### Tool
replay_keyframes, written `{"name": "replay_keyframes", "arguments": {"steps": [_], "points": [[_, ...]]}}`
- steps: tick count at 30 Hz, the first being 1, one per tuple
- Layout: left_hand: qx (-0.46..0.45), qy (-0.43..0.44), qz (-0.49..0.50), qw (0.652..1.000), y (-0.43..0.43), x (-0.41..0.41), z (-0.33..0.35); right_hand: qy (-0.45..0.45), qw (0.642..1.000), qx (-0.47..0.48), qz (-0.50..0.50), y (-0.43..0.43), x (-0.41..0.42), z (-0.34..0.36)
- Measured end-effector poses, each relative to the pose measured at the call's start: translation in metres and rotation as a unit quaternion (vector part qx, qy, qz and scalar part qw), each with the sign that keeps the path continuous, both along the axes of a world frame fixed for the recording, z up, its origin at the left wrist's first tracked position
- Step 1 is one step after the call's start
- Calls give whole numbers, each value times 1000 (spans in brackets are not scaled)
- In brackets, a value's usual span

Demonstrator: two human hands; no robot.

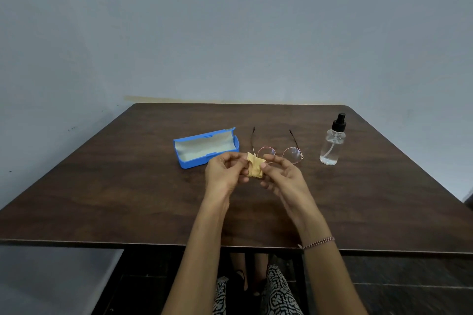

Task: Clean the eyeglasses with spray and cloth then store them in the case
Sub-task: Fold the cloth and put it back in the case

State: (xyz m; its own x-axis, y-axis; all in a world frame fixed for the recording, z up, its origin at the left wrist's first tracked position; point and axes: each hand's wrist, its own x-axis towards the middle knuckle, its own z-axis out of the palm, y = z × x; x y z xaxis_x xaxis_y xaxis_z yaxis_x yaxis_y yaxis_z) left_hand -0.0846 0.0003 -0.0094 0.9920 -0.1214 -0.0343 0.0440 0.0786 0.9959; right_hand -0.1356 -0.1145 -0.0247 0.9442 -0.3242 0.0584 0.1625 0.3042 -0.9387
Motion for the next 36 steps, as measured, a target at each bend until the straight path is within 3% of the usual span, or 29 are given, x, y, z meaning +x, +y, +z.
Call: {"name": "replay_keyframes", "arguments": {"steps": [6,10,14,17,20,22,24,29,32,36], "points": [[-29,99,-29,994,5,-3,9,-10,982,-187,-22,-7,3,3],[-124,132,-78,980,7,-2,8,-28,987,-160,15,-8,5,9],[-141,107,-63,982,8,0,5,-4,992,-122,19,-8,10,6],[-127,76,-49,988,10,2,3,24,974,-224,-5,-7,11,-1],[-83,44,-29,995,11,4,2,28,930,-365,-40,-4,14,-4],[-46,16,-17,999,11,5,0,26,915,-395,-77,-3,15,-3],[-13,-1,-8,1000,12,7,-2,34,928,-361,-87,-3,15,-1],[33,9,-14,999,19,11,-1,56,983,-172,-14,-7,14,5],[38,26,-20,999,17,10,0,76,995,-54,27,-6,13,11],[118,-66,113,984,13,5,1,95,995,35,21,-4,12,17]]}}
